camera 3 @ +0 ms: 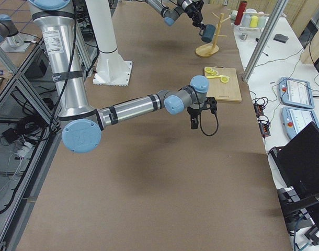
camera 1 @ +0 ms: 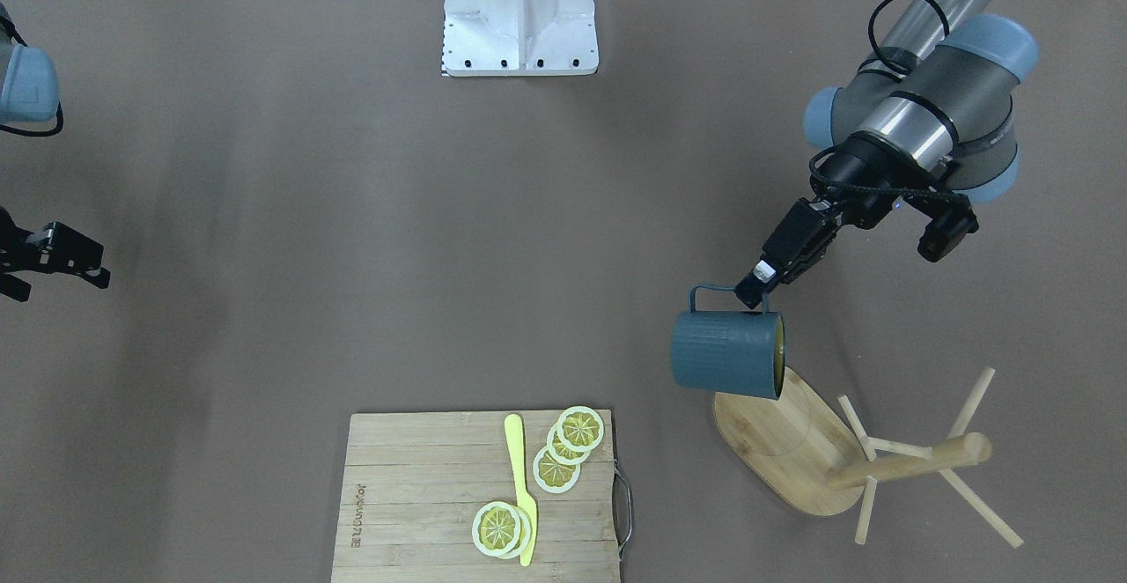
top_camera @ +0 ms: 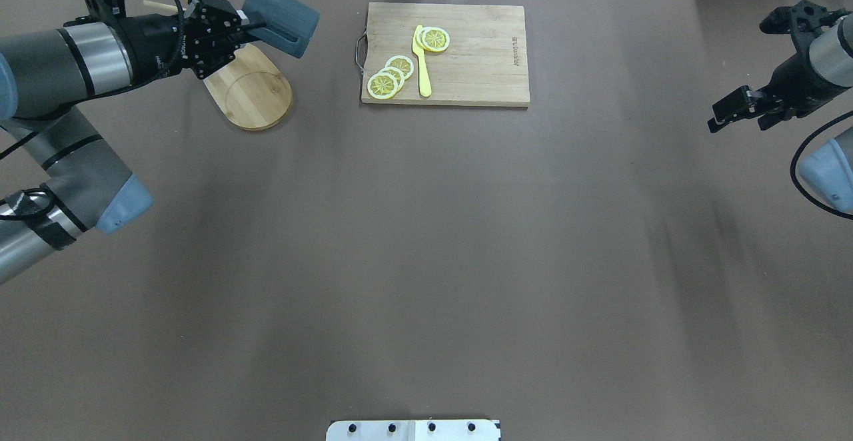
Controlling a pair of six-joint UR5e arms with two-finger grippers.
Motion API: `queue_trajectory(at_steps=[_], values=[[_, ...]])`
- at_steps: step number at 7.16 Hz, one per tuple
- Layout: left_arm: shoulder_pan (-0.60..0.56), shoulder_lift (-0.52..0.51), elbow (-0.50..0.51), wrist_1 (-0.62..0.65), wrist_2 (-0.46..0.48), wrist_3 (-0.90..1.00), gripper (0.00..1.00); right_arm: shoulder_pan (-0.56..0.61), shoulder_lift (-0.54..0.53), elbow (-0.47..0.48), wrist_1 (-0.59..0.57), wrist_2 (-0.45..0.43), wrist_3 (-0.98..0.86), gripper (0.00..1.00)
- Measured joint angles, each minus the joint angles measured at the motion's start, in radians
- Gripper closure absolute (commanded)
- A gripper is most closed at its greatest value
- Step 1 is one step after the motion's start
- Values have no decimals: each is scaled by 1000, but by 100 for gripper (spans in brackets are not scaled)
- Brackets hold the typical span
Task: Hang cup on storage rack
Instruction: 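Slide the mug handle onto a branch of the mug tree with the left gripper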
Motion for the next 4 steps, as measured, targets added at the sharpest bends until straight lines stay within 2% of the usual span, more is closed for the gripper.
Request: queue_trajectory(at_steps=[2,4], values=[[-24,-31,97,-139,21,-182,100,0,1,2,0,0,2,0],[-30,-61,174,-261,108,-321,100,0,1,3,0,1,3,0]])
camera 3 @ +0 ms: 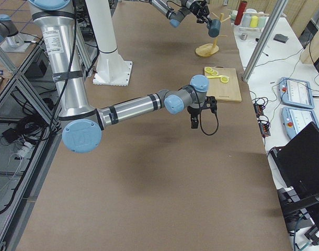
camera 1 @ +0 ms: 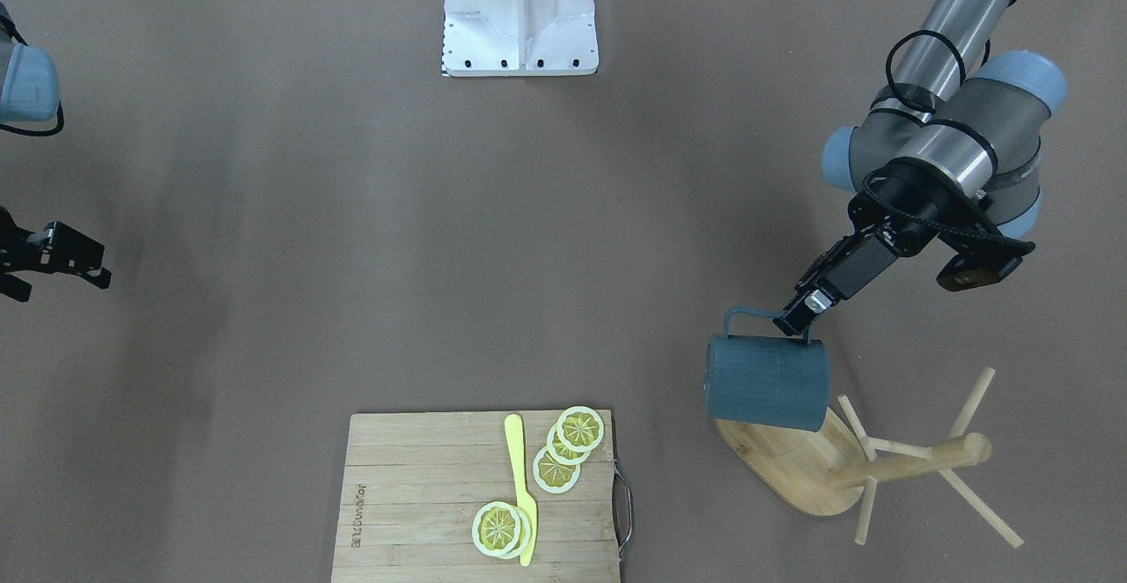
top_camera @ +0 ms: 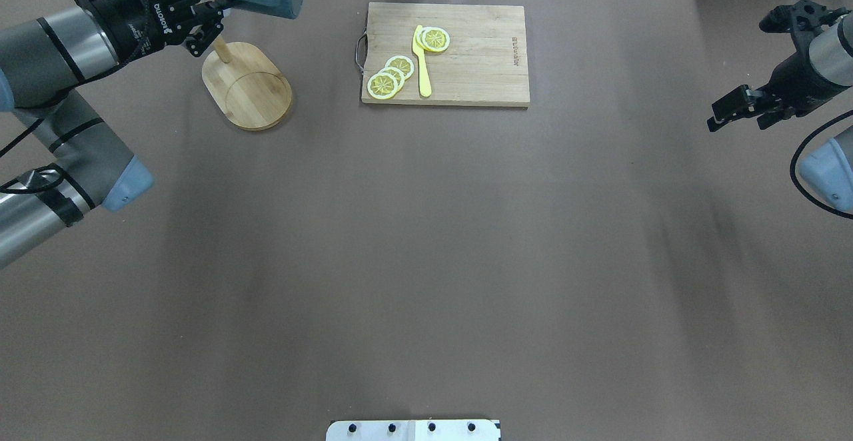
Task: Hang cup on storage rack
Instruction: 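Slide the mug handle onto a branch of the mug tree with the left gripper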
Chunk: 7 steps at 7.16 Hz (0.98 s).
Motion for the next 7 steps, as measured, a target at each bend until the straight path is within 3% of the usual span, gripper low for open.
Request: queue_trajectory(at_steps=[4,7], values=[[2,-46,131,-154,131,-180,100,1,-2,-3,-1,1,-3,0],[4,-53,173,-176,228,-385,100,1,0,0,0,1,0,0]])
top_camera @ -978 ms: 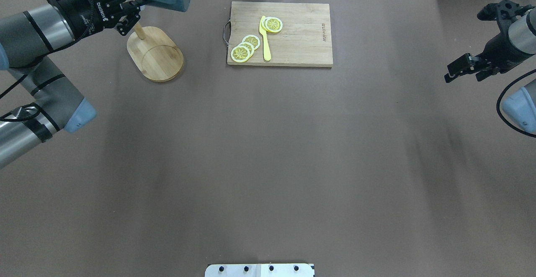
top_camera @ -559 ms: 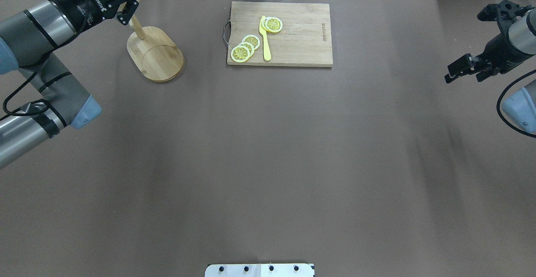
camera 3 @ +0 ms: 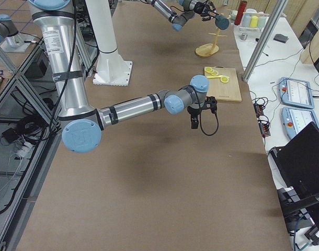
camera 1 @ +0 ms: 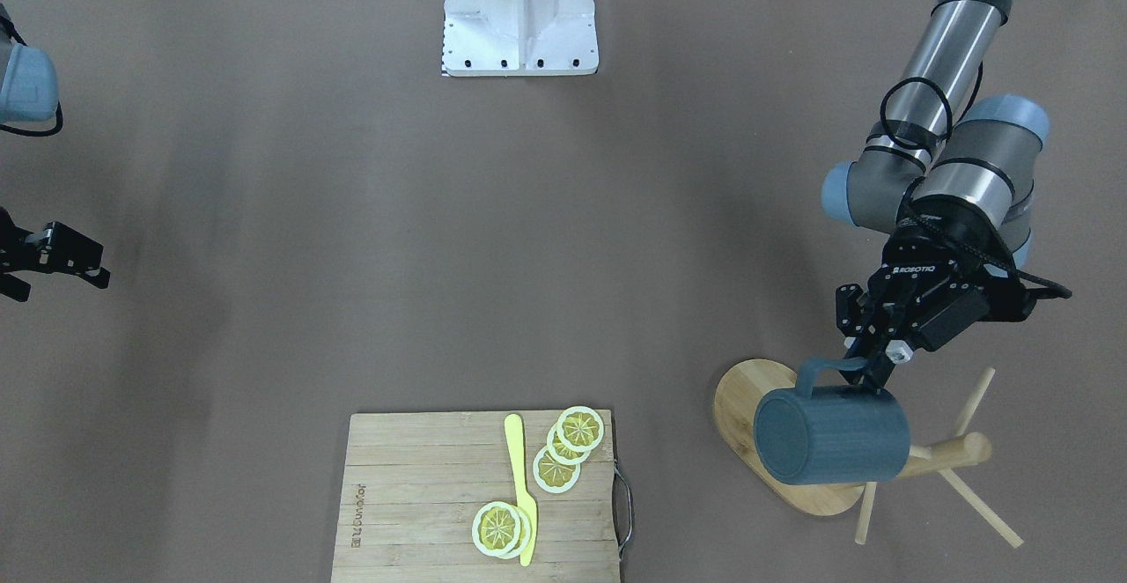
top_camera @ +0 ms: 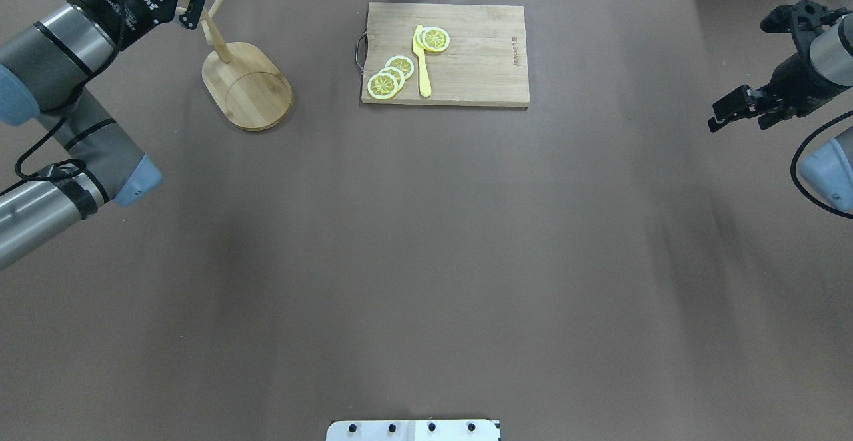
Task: Hang cup on storage rack
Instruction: 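Slide the mug handle onto a branch of the mug tree with the left gripper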
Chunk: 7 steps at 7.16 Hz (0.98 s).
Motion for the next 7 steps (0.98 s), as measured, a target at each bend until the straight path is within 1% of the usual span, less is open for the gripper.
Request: queue_trajectory(at_steps=[2,4,7], values=[[0,-13,47,-15,11,-70,100,0,1,1,0,0,4,0],[-2,-15,72,-29,10,-139,100,0,2,1,0,0,5,0],[-4,4,86,-62,1,-154,100,0,5,4,0,-1,7,0]])
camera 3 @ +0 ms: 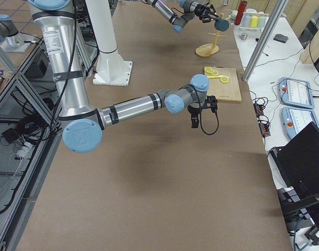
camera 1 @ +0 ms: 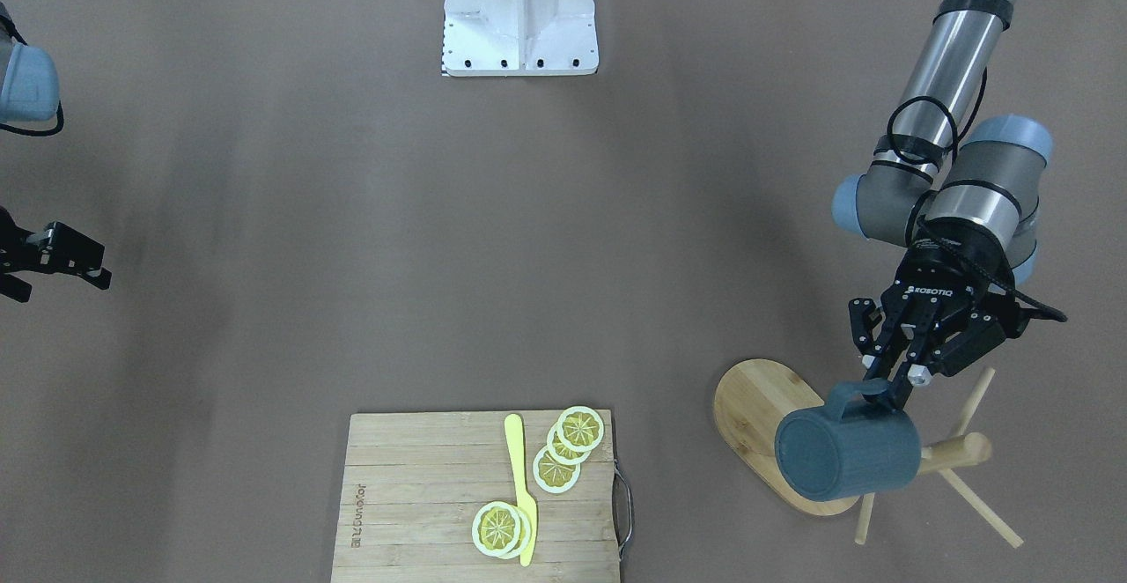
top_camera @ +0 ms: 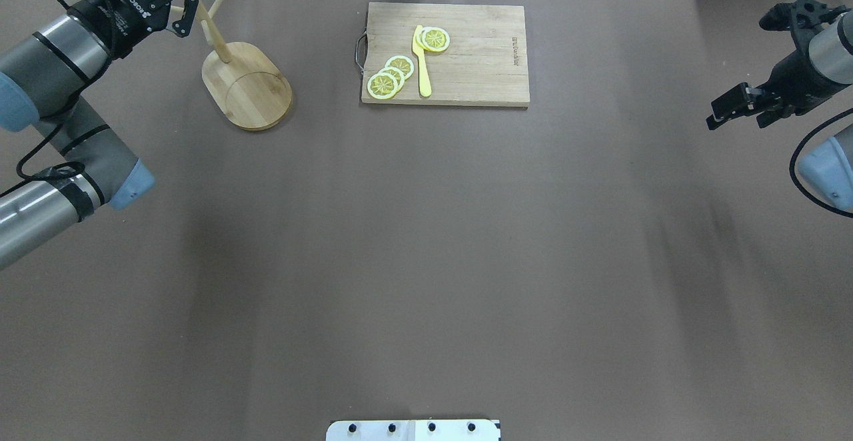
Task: Hang cup on storage rack
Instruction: 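Slide the mug handle onto a branch of the mug tree with the left gripper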
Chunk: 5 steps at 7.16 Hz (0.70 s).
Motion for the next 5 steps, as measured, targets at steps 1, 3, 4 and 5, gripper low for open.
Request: queue_trajectory(at_steps=[1,3,4,5], values=[[0,13,1,-13,-3,0,100,0,1,4,0,-1,2,0],[-1,28,1,-24,-11,1,100,0,1,8,-1,0,4,0],[-1,33,1,-26,-13,1,100,0,1,10,-1,-1,5,0],[-1,38,1,-27,-14,1,100,0,1,12,-1,-1,6,0]])
